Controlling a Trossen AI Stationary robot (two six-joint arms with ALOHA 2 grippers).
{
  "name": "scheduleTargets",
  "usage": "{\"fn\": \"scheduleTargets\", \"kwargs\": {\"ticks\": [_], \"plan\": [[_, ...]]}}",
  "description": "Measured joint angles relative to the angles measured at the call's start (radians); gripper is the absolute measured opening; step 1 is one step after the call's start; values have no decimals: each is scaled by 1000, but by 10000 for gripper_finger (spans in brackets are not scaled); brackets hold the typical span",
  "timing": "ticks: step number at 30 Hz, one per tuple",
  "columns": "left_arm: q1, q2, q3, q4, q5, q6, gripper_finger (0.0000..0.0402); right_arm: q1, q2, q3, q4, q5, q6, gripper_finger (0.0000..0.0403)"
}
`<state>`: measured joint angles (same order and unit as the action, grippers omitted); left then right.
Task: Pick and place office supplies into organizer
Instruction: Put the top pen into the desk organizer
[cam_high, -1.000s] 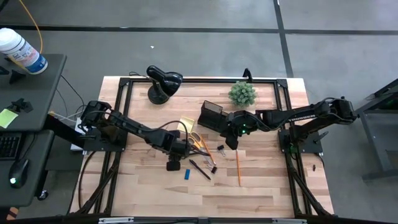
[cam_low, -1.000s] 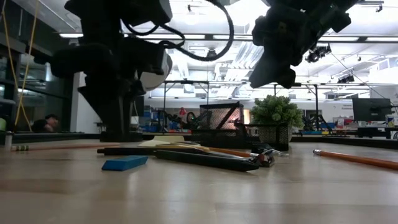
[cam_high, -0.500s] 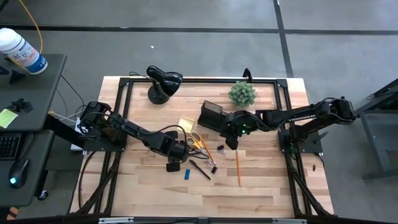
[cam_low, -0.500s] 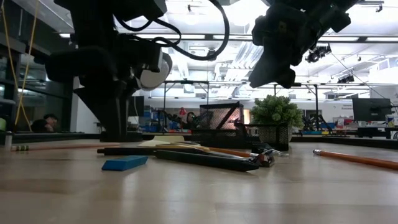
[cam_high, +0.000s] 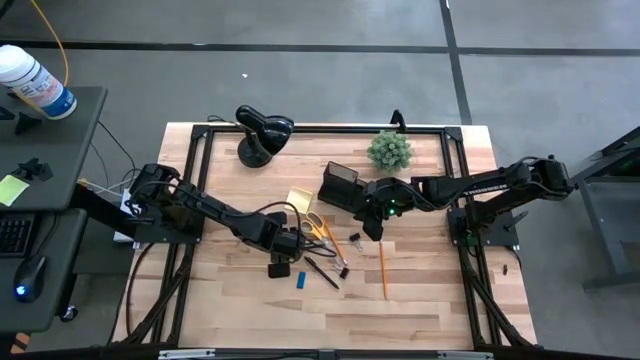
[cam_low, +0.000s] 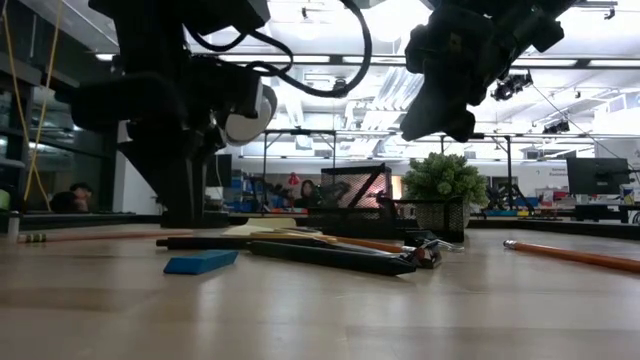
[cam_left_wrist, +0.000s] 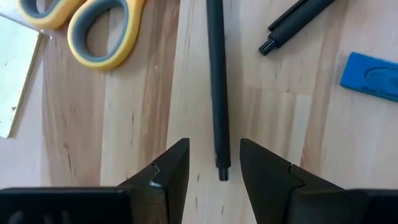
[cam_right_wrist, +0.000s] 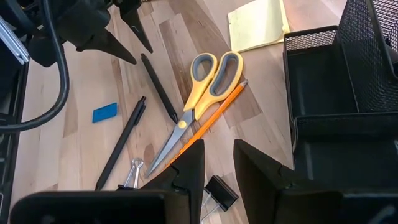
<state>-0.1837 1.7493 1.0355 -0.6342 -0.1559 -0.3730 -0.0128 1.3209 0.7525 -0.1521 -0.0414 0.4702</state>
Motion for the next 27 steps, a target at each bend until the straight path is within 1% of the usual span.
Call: {"fn": "scheduleTargets", "kwargs": {"ticks": [3,6,11,23,27], "plan": [[0,24,-1,20,25,0,131,0,0,0,0,0,0,83],[-2,20,2,48,17,-3,131,0,0,0,0,0,0,83],[0,31,1,26,3,-9,131,0,0,0,0,0,0,83],[-7,61,0,28,28,-45,131,0,0,0,1,1,-7,83],[-7,73,2,37,36,-54,114,0,0,0,1,1,-6,83]]}}
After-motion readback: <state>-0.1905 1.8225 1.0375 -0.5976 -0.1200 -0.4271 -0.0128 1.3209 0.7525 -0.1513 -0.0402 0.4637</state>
